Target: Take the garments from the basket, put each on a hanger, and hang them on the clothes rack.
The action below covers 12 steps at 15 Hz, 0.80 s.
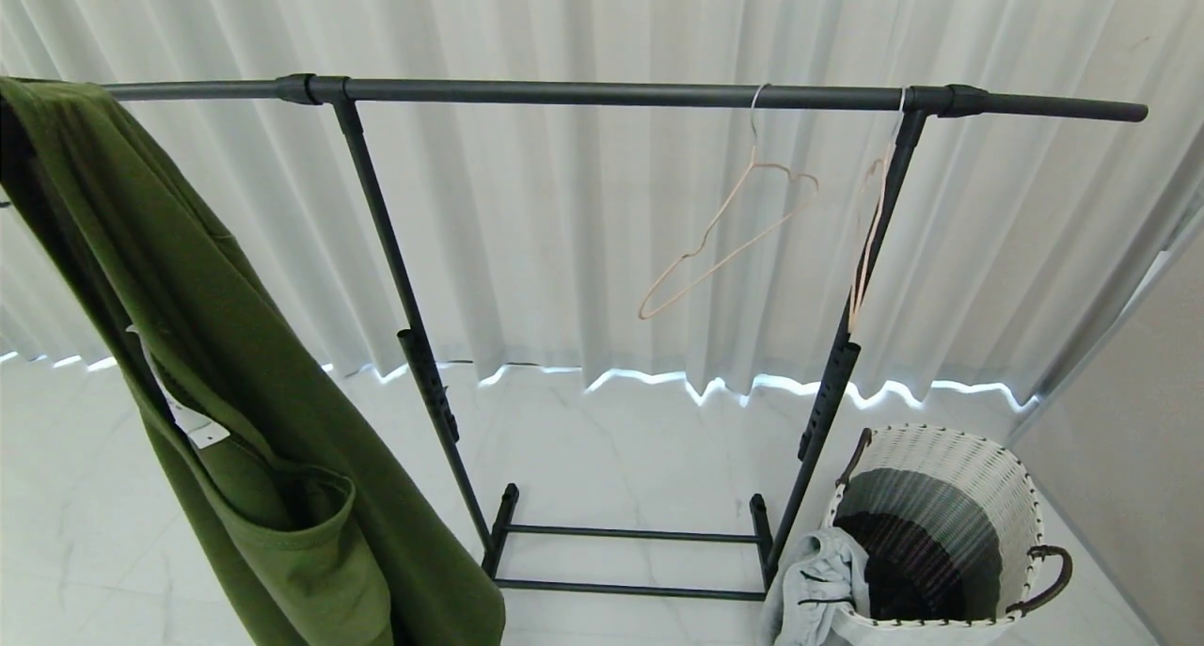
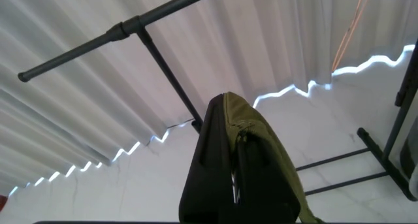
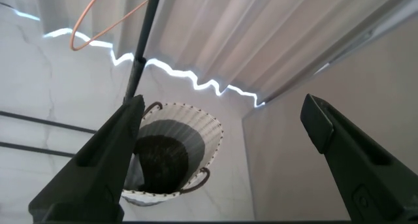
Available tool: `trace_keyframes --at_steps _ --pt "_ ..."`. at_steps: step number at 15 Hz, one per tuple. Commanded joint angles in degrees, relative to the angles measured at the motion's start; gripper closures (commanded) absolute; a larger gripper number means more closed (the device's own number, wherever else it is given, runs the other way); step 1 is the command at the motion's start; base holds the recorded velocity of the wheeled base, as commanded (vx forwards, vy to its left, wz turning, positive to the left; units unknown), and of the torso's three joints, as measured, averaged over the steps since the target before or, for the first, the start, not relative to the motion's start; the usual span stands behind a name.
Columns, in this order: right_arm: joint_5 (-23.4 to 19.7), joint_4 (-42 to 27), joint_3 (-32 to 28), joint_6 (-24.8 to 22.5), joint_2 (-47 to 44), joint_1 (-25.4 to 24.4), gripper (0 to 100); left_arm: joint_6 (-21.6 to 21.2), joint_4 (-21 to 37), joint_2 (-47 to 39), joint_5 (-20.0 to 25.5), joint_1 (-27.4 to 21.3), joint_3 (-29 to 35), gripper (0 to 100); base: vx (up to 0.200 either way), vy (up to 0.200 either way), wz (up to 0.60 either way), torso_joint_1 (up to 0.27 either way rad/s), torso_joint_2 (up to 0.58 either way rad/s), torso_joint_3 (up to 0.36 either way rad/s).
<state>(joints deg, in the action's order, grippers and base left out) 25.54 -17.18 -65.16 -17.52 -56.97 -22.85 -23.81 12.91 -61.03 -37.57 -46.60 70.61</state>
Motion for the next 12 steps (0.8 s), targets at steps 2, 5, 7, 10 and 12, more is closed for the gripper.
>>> trace_keyframes --at_steps 2,5,7,10,12 --pt "-0.2 0.1 0.1 0.7 -0.2 0.1 0 0.2 -0.1 -0.2 0.0 0.0 0.0 100 0.2 0.0 0.0 0.032 -0.05 -0.036" --pt "-0.4 1.0 0.3 1.6 -0.2 0.1 0 0.2 -0.1 -0.2 0.0 0.0 -0.6 100 0.2 0.0 0.0 0.001 -0.02 -0.006" --pt "-0.5 1.0 0.3 1.6 -0.3 0.1 0 0.1 0.0 -0.1 0.0 0.0 -0.7 100 0.2 0.0 0.0 0.017 0.0 -0.005" --pt "-0.6 1.0 0.4 2.2 -0.3 0.1 0 0.1 -0.1 -0.1 0.0 -0.1 -0.8 100 0.2 0.0 0.0 0.001 0.0 0.002" --pt "-0.6 0.9 0.4 2.4 -0.3 0.1 0 0.1 -0.1 -0.1 0.0 0.0 -0.8 100 0.2 0.0 0.0 0.005 0.0 0.002"
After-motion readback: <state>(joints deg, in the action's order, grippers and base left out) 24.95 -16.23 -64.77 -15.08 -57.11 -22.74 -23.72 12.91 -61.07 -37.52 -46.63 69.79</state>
